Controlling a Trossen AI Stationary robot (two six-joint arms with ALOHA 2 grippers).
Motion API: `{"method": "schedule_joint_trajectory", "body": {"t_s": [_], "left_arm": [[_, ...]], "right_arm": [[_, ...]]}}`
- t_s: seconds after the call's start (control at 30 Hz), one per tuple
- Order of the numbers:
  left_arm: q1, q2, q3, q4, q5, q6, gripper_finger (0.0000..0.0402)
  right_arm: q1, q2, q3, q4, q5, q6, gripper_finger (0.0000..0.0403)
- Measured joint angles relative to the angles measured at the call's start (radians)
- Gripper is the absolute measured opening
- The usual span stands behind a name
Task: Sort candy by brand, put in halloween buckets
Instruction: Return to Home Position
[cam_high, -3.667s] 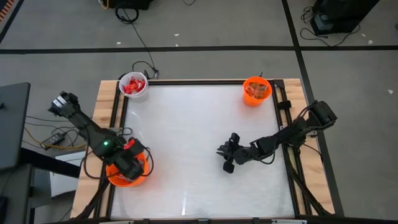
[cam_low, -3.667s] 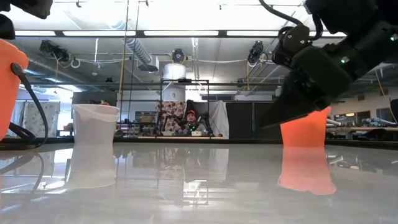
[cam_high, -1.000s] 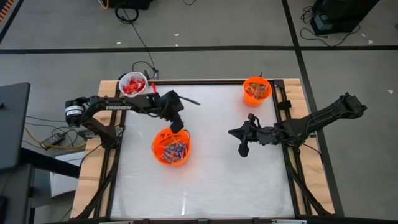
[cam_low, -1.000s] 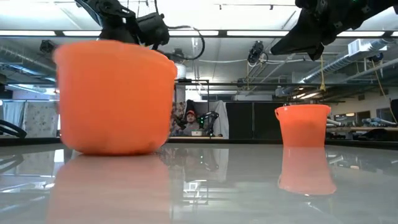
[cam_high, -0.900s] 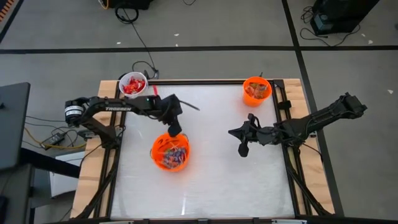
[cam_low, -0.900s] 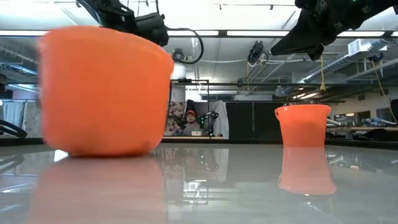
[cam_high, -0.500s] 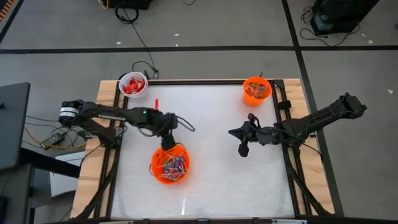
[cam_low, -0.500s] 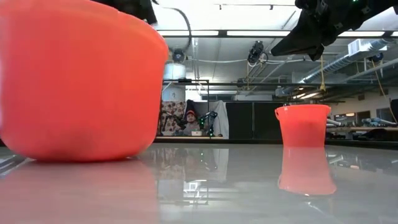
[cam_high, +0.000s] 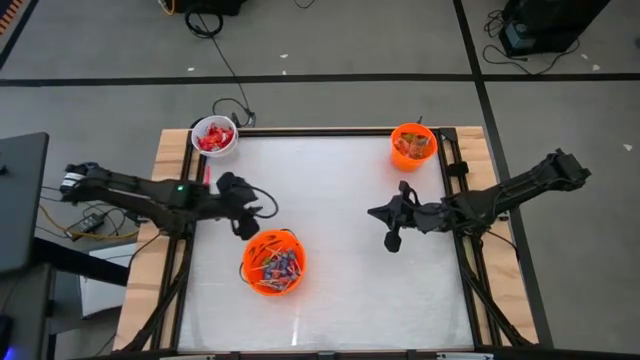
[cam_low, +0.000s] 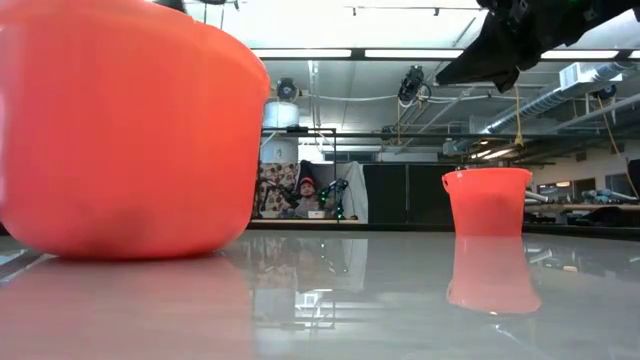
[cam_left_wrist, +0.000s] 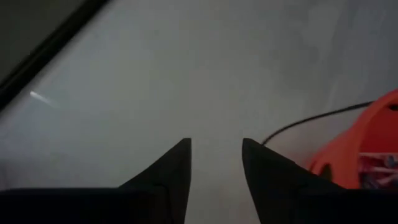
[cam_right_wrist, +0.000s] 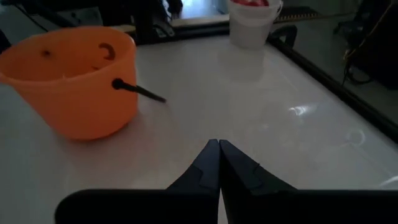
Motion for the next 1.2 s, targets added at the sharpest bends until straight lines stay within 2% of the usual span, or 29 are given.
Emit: {"method": "schedule_joint_trajectory", "body": {"t_s": [0.27,0.37,0.67,0.87,1.07,1.2], "left_arm": [[0.001,-0.229,-0.302,0.381,-0.024,0.138,0.0104],[0.002,-0.278,-0.377,0.467,-0.024,0.179,0.0087],[0.002,-0.352,-0.482,0.565,-0.051,0.233,0.0055],[0.002,-0.387,-0.547,0.721,-0.051,0.316,0.0038],[0.002,-0.441,-0.668,0.975,-0.051,0.386,0.0023],[0.002,-0.485,-0.721,1.017,-0.049,0.389,0.0015]], "right_arm": [[0.000,-0.109,0.000,-0.002,0.001,-0.066,0.0012],[0.000,-0.151,-0.007,-0.004,0.001,-0.075,0.0012],[0.001,-0.339,-0.106,0.000,-0.020,-0.069,0.0012],[0.001,-0.492,-0.176,0.002,-0.026,-0.082,0.0011],[0.002,-0.632,-0.259,0.057,-0.121,-0.124,0.0011],[0.001,-0.719,-0.306,0.056,-0.126,-0.148,0.0011]]}}
